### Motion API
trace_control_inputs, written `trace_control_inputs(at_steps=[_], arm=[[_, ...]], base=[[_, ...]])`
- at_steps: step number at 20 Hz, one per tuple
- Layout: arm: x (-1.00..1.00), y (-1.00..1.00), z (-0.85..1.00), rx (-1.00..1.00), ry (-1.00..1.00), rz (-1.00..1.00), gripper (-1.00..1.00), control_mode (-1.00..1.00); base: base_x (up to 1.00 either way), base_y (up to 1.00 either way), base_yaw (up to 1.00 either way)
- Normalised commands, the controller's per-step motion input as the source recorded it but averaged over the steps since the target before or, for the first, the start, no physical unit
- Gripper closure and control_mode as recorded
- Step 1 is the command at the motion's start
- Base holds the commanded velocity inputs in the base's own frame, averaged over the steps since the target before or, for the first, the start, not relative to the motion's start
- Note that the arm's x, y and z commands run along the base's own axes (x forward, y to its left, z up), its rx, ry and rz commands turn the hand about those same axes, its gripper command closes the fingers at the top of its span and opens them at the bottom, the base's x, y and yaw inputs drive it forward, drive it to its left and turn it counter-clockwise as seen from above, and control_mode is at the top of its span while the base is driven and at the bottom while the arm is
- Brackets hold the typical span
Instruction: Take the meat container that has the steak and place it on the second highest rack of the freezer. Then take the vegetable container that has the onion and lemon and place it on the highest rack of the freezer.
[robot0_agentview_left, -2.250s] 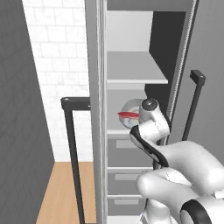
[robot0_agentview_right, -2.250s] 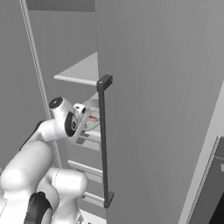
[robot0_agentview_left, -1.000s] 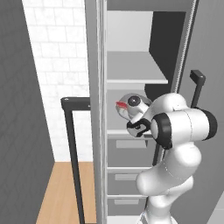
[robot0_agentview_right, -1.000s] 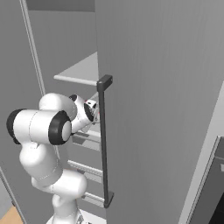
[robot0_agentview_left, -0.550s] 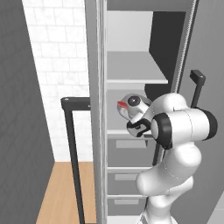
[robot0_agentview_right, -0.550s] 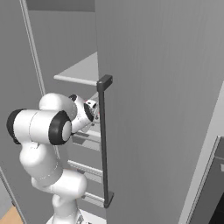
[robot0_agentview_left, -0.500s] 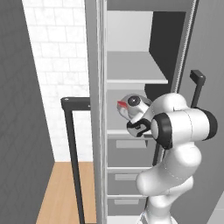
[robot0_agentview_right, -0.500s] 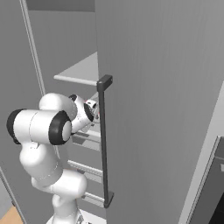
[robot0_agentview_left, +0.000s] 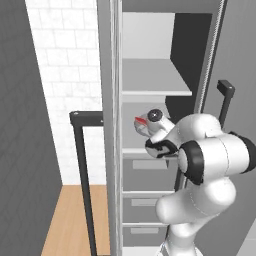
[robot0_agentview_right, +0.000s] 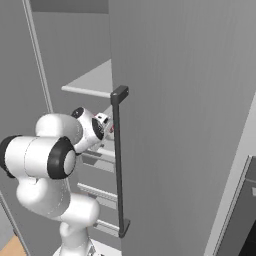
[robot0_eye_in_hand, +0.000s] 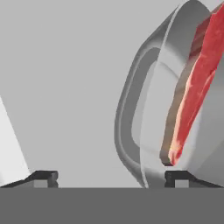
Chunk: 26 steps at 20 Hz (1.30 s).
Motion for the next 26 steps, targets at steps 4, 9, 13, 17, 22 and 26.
trace_control_inputs(at_steps=[4,9,13,17,22,26], arm=[[-0.9,0.0,0.55,0.08,-0.06,-0.13,-1.0,-1.0],[-0.64,0.0,0.81,0.15,-0.01,-0.18,-1.0,-1.0],[-0.24,0.03,0.91,0.14,-0.03,-0.16,-1.0,-1.0],[-0.9,0.01,0.51,0.19,-0.01,-0.23,-1.0,-1.0],[-0.99,0.0,0.41,0.28,-0.02,-0.34,-1.0,-1.0],[-0.98,0.0,0.37,0.33,-0.02,-0.36,-1.0,-1.0]], base=[[0.0,0.0,0.0],[0.0,0.0,0.0],[0.0,0.0,0.0],[0.0,0.0,0.0],[0.0,0.0,0.0],[0.0,0.0,0.0]])
